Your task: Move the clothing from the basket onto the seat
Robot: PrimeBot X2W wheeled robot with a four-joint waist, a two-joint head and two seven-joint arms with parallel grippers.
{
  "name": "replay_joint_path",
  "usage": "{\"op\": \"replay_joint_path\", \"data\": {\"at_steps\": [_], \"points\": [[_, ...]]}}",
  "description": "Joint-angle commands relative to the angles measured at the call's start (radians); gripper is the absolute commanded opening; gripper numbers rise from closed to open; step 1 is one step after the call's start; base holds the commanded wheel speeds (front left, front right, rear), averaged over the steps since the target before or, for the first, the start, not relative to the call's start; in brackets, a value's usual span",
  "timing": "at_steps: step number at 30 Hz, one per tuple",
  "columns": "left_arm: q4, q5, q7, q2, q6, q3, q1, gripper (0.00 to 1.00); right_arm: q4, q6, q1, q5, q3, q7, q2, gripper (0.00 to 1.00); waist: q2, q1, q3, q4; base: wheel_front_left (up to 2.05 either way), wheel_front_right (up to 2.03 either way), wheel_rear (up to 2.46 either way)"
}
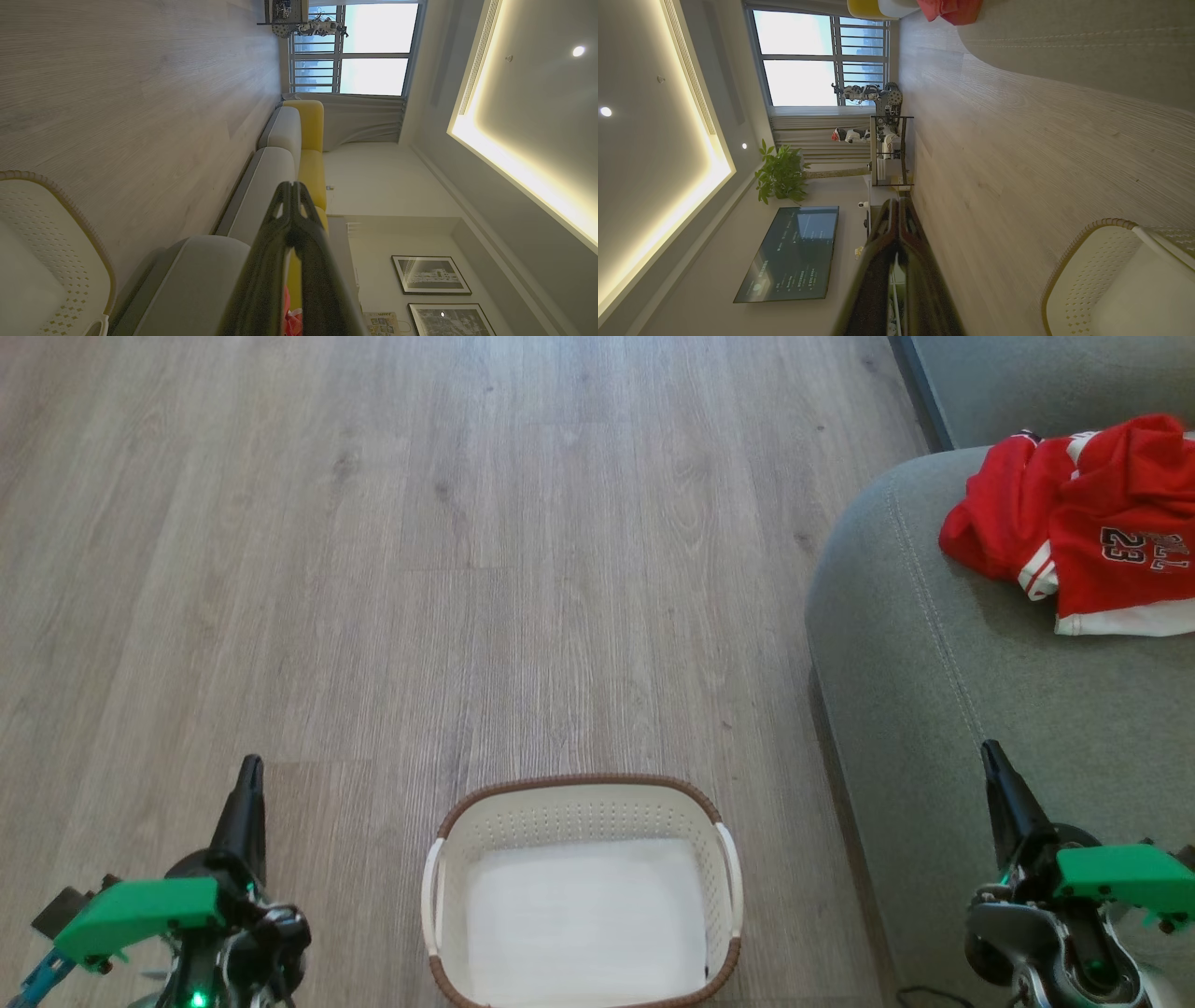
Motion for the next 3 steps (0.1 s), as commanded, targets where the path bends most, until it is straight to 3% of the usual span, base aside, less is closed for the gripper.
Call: {"op": "replay_joint_path", "data": {"at_steps": [1,3], "points": [[-0.036,-0.003,0.008,0.008,-0.007,0.037,-0.049,0.00,-0.039,0.000,-0.052,0.006,0.017,0.004,-0.004,0.00,0.0000,0.0000,0.000,0.000,0.00,0.00,0.00],[-0.036,-0.003,0.008,0.008,-0.007,0.037,-0.049,0.00,-0.039,0.000,-0.052,0.006,0.017,0.004,-0.004,0.00,0.0000,0.0000,0.000,0.000,0.00,0.00,0.00]]}}
